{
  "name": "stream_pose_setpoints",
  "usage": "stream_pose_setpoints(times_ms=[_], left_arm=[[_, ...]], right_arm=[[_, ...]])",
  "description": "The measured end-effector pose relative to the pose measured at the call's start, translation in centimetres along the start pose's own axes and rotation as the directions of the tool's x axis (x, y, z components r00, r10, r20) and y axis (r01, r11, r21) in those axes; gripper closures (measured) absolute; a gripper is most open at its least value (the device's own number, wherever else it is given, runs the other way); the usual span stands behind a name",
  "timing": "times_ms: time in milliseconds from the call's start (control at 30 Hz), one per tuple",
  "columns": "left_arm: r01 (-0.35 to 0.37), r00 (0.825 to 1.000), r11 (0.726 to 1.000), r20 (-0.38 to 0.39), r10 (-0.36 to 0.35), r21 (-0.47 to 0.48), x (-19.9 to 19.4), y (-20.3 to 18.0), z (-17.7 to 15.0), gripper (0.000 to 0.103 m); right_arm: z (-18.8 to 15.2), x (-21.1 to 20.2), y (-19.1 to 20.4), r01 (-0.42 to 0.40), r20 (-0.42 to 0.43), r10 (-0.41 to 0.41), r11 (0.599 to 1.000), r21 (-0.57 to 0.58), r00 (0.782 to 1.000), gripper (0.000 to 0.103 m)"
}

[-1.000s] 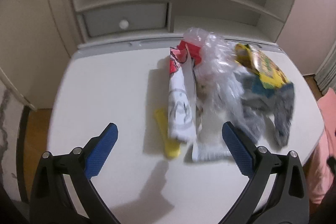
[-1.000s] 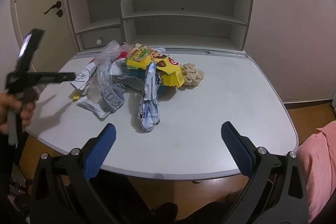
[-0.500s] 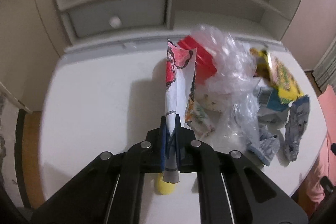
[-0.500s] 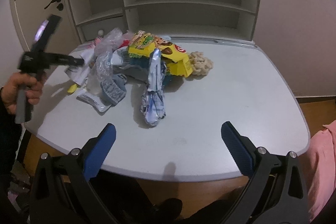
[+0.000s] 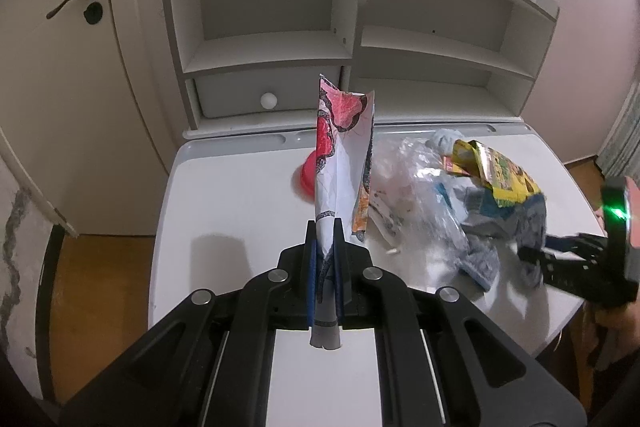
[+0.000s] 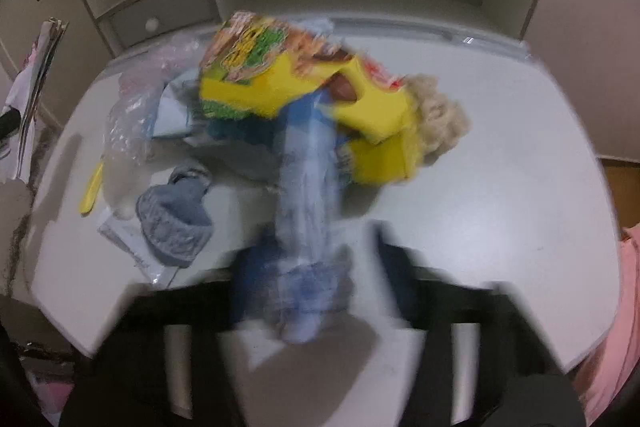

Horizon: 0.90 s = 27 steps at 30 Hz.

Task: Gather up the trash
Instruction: 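Grasp the white-red paper with the left tool while the right tool grasps the blue-white wrapper, then carry both items over the black bin and open both tools to drop them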

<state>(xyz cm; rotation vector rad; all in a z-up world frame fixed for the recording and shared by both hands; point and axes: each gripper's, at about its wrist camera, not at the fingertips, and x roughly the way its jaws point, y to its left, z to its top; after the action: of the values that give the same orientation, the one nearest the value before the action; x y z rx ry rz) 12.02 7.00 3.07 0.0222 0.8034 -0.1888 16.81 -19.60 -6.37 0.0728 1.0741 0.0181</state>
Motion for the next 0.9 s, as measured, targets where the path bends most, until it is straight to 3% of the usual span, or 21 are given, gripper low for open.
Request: stream_pose_setpoints(times_ms=[200, 300, 467, 533, 700, 900], left_arm=[[0.029, 0.999, 0.999, 0.028, -0.03, 0.034, -1.2, -2.2, -0.3, 0.097], [0.064, 0.996, 0.995, 0.05, -0.069, 0.081, -1.8, -5.2, -0.1, 0.097], [0.178, 0.98, 0.965, 0.05, -0.19, 0.194, -1.6, -13.5, -0.3, 0.097], [0.242, 0.966, 0.939, 0.029, -0.256, 0.243, -1.1, -17.7, -0.8, 0.097], [0.414, 0.905, 0.837, -0.067, -0.419, 0.359, 0.0, -29.0, -3.0, 0.097], [0.586, 0.801, 0.651, -0.22, -0.557, 0.482, 0.8, -43.2, -8.1, 0.097]], right_arm=[[-0.7, -4.0, 0.1, -0.062, 0.067, 0.062, 0.998, -0.009, 0.996, 0.072], [-1.7, -7.1, -1.4, -0.072, 0.119, 0.071, 0.997, 0.0, 0.99, 0.072], [-4.7, -10.6, -8.9, -0.032, 0.177, 0.01, 0.992, 0.122, 0.984, 0.072], [-6.8, -11.8, -12.7, 0.002, 0.185, -0.039, 0.98, 0.197, 0.982, 0.072], [-13.3, -14.7, -23.0, 0.119, 0.185, -0.206, 0.91, 0.397, 0.961, 0.072], [-23.2, -16.0, -34.4, 0.219, 0.092, -0.343, 0.763, 0.608, 0.935, 0.072]])
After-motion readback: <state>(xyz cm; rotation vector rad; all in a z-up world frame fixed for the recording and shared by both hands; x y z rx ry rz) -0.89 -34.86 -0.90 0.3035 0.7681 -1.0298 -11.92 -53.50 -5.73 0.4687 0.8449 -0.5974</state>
